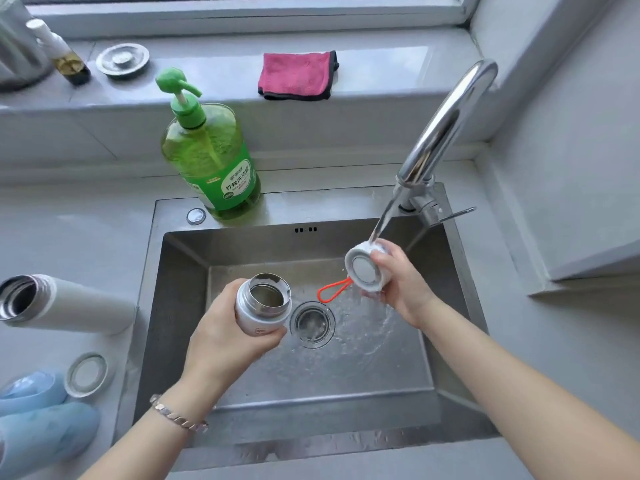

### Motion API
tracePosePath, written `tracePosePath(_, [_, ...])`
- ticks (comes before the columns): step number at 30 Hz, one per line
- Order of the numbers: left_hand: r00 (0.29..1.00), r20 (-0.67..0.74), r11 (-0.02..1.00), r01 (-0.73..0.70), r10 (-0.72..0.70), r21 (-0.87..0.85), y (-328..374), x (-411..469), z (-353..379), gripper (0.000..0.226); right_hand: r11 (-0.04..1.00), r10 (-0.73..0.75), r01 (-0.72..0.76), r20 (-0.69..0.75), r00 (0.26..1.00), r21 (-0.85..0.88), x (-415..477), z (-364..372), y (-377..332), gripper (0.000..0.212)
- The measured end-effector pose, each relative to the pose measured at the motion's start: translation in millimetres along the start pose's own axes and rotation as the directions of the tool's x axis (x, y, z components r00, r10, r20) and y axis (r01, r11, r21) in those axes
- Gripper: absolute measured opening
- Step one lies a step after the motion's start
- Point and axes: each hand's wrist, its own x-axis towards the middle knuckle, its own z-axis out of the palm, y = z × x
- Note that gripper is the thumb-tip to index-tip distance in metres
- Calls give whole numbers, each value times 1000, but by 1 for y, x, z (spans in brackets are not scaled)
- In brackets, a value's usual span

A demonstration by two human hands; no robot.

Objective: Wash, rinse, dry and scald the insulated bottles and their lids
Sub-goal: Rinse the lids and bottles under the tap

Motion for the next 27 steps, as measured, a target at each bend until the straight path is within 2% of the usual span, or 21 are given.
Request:
tracePosePath(1, [1000, 0, 1000, 0, 0, -5, 0, 0, 0, 62, 991, -79, 73, -44, 996, -114, -1, 3, 0, 43])
tracePosePath(3, [1000, -3, 1000, 3, -3, -6, 0, -1, -1, 61, 917, -249, 203, -95, 964, -343, -1, 11, 2, 60])
tracePosePath(5, [1000, -8, 1000, 4, -4, -5, -1, -2, -2, 61, 842, -333, 247, -102, 937, -479, 1, 16, 5, 75])
tracePosePath(11, [1000, -20, 1000, 9, -9, -3, -7, -4, -6, 62, 671, -453, 316, -33, 891, -671, 11, 28, 8, 76])
tracePosePath(17, [1000, -20, 1000, 10, -10, -1, -7, -5, -5, 61, 564, -478, 362, 64, 876, -742, 8, 22, 4, 73])
tracePosePath(18, [1000, -18, 1000, 9, -10, -1, -7, -4, -4, 61, 590, -467, 358, 56, 882, -723, 5, 19, 4, 72])
tracePosePath(20, [1000, -15, 1000, 12, -12, -2, -6, -3, -3, 61, 757, -417, 328, -32, 908, -565, 0, 13, 5, 63])
tracePosePath(22, [1000, -11, 1000, 16, -16, -8, -5, -2, -2, 62, 948, -260, 221, -157, 953, -229, -5, 10, 5, 36])
tracePosePath(23, [1000, -10, 1000, 16, -16, -10, -5, -2, -1, 62, 992, -123, 116, -190, 974, -48, -5, 8, 6, 22])
tracePosePath(24, [1000, -10, 1000, 14, -14, -11, -4, -2, 0, 62, 995, 20, -2, -189, 982, 97, -5, 7, 8, 14])
tracePosePath(27, [1000, -9, 1000, 4, -4, -9, -3, -3, 1, 63, 885, 340, -294, -69, 938, 361, -3, 8, 14, 35])
